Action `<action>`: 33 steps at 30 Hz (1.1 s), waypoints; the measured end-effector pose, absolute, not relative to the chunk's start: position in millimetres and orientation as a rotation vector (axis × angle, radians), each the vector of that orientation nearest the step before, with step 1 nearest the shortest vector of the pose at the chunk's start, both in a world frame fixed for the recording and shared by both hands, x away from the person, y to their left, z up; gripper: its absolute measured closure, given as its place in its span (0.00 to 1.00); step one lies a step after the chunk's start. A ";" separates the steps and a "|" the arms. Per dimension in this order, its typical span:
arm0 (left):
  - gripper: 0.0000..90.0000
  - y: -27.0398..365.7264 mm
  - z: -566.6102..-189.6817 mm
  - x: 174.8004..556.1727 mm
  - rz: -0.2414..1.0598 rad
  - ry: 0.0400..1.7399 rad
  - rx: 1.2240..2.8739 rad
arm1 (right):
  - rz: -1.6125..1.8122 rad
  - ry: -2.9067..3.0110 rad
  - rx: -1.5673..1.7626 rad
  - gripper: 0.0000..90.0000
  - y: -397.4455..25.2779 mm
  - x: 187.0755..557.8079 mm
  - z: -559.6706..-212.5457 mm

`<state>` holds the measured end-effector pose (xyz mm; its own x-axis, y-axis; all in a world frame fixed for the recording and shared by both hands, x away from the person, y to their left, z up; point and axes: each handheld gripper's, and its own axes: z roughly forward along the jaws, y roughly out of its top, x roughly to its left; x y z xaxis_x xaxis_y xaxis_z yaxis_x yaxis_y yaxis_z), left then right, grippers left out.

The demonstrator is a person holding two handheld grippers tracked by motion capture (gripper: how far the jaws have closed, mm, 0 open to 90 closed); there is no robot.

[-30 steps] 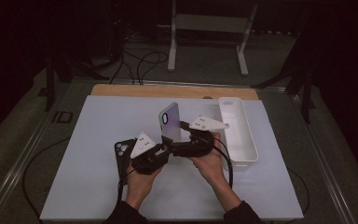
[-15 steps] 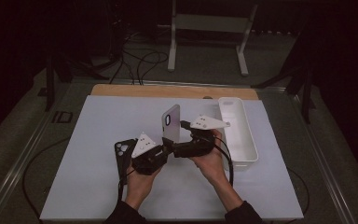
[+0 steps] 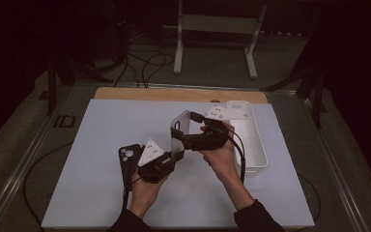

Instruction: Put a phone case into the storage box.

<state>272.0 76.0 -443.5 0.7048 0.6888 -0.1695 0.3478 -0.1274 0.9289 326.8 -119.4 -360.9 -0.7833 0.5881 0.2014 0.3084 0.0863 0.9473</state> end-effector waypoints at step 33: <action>0.90 73.7 -445.9 272.6 0.360 0.808 1.766 | 1.733 2.175 0.887 0.19 -118.8 329.0 -358.0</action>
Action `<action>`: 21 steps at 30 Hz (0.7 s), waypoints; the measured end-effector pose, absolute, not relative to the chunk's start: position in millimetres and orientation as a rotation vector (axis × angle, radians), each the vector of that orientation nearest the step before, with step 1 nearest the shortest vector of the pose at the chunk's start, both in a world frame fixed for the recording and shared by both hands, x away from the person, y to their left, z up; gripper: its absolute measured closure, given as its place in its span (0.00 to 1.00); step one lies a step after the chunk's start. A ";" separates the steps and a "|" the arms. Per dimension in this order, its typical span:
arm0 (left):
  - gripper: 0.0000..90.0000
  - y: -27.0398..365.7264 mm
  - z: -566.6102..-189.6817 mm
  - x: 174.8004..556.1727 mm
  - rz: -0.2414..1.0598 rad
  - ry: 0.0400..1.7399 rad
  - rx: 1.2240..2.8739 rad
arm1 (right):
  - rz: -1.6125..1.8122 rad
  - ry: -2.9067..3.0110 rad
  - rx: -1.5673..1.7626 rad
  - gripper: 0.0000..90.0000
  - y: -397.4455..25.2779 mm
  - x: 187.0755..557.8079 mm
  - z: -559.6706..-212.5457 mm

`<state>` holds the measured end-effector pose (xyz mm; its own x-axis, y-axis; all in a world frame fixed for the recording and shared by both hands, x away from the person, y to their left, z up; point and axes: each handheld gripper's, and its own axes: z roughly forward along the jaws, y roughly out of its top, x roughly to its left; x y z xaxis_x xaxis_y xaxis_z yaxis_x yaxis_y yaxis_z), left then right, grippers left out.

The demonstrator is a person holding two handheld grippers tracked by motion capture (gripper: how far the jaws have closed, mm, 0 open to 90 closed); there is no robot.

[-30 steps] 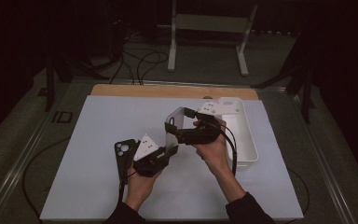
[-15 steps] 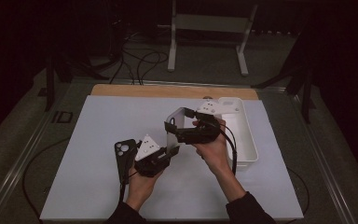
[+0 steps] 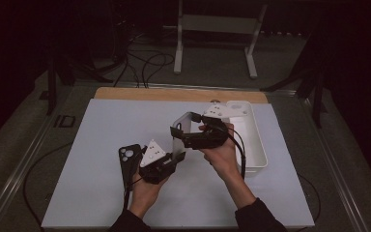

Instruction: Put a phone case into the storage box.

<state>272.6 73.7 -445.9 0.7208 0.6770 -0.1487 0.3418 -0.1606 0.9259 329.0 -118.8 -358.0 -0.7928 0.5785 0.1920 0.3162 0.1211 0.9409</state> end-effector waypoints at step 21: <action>0.12 88.5 -441.7 273.4 0.471 0.901 1.787 | 1.675 2.144 0.898 0.19 -123.8 334.6 -358.0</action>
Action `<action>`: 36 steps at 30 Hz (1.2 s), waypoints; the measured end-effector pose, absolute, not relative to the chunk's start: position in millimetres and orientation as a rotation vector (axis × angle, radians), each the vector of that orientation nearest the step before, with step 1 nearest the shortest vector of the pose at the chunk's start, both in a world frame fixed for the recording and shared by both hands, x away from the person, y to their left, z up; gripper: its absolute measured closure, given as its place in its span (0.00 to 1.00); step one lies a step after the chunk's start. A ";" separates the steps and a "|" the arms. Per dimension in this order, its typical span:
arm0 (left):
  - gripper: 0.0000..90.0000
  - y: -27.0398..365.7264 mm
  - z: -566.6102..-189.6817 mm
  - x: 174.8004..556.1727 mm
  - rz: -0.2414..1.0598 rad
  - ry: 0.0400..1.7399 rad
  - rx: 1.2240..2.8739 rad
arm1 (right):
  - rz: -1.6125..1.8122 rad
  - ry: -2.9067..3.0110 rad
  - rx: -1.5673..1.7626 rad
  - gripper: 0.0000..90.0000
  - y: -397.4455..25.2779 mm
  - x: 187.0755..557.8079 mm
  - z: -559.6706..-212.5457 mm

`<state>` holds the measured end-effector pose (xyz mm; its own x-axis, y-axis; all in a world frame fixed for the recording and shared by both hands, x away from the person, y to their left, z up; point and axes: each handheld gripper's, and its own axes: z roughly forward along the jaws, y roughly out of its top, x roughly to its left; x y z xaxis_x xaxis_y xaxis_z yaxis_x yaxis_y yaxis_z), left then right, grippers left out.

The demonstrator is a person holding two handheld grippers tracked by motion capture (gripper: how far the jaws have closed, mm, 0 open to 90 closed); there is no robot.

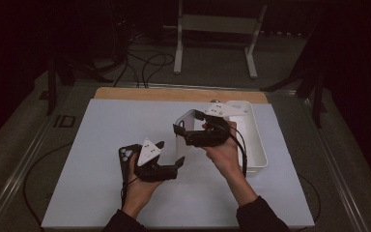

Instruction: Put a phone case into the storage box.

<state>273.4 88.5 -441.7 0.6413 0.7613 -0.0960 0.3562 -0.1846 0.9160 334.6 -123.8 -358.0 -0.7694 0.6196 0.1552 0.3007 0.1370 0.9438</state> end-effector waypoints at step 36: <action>0.00 197.5 -457.1 254.5 0.617 0.912 1.773 | 1.597 2.058 0.948 0.19 -149.6 353.6 -358.1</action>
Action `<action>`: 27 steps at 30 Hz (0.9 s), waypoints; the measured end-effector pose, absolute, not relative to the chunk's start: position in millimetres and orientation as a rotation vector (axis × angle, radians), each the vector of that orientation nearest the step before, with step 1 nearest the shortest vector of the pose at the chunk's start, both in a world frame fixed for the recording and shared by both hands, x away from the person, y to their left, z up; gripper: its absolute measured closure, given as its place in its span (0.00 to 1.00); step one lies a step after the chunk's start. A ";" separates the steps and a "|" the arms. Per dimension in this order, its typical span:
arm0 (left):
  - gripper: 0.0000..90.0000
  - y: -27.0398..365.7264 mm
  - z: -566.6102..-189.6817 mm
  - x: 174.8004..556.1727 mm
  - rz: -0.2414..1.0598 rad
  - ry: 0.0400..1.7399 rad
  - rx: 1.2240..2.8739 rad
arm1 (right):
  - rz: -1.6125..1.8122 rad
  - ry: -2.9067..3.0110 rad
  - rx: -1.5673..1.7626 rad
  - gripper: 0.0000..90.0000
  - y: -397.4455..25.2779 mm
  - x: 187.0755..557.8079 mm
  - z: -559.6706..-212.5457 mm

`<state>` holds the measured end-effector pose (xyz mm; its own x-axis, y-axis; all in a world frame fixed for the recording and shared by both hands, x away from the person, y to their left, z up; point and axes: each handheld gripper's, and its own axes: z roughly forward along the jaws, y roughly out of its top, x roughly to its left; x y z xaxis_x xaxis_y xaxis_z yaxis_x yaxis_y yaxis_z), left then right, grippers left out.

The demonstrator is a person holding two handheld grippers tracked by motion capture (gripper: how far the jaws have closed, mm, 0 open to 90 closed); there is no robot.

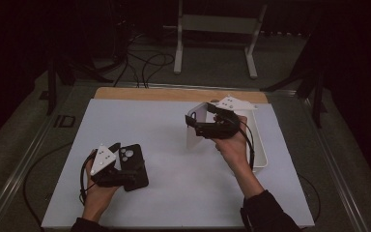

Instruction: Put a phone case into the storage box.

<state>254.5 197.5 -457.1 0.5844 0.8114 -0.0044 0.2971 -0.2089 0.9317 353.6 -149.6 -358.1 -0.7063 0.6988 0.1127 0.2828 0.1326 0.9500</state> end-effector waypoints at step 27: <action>0.00 236.0 -477.7 235.6 0.622 0.920 1.785 | 1.517 1.941 1.012 0.19 -179.7 373.6 -354.8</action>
<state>235.6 236.0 -477.7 0.5795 0.8150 0.0012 0.3053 -0.2185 0.9269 373.6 -179.7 -354.8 -0.6153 0.7849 0.0734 0.2607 0.1147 0.9586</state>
